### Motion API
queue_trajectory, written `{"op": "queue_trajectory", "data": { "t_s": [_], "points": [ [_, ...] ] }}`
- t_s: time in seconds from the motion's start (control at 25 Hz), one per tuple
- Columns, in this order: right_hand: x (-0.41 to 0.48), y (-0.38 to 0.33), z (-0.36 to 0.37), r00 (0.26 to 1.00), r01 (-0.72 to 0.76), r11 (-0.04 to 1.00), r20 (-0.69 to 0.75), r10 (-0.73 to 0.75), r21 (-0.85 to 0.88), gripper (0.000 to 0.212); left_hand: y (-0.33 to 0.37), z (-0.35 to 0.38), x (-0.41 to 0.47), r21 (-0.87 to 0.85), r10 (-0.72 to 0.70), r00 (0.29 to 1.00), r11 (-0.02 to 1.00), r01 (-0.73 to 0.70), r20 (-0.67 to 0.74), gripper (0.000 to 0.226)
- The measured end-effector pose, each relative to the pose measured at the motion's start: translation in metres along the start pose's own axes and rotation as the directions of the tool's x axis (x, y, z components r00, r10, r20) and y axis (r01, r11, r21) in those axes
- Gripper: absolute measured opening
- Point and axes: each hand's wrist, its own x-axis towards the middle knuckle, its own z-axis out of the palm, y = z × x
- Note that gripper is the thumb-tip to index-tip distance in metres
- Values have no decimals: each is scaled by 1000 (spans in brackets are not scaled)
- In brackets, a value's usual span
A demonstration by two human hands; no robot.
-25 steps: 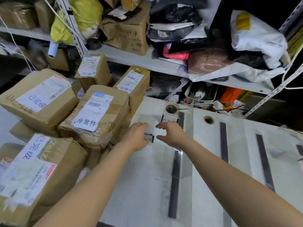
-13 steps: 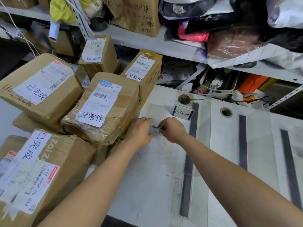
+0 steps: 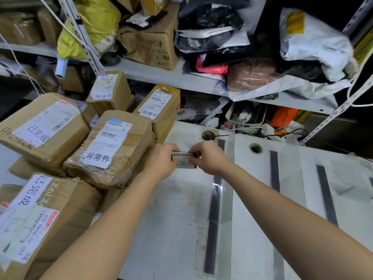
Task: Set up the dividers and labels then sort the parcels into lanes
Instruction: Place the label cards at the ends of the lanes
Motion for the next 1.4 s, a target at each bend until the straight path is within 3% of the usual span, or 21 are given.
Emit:
{"op": "queue_trajectory", "data": {
  "t_s": [0.36, 0.52, 0.72, 0.92, 1.16, 1.4],
  "points": [
    [-53, 19, -107, 981, 117, 991, -163, -106, 64, 15, 94, -61, -18, -69, 217, 973, 972, -223, -79, 30],
    [-80, 29, -139, 965, 106, 986, -253, -70, 132, 7, 131, -65, -21, -94, 266, 952, 955, -281, -150, 29],
    [-110, 50, -162, 952, 131, 976, -296, -76, 174, 13, 165, -62, -18, -35, 344, 934, 937, -348, -98, 22],
    [-133, 70, -178, 924, 92, 981, -381, -20, 172, 25, 189, -57, -18, -102, 418, 908, 902, -420, -40, 15],
    [-162, 104, -200, 891, 47, 982, -453, 41, 181, 20, 207, -60, -13, -95, 421, 904, 900, -426, -70, 11],
    [-200, 143, -213, 896, -22, 987, -434, 91, 162, 11, 232, -39, -4, -5, 421, 907, 907, -421, -6, 28]
  ]
}}
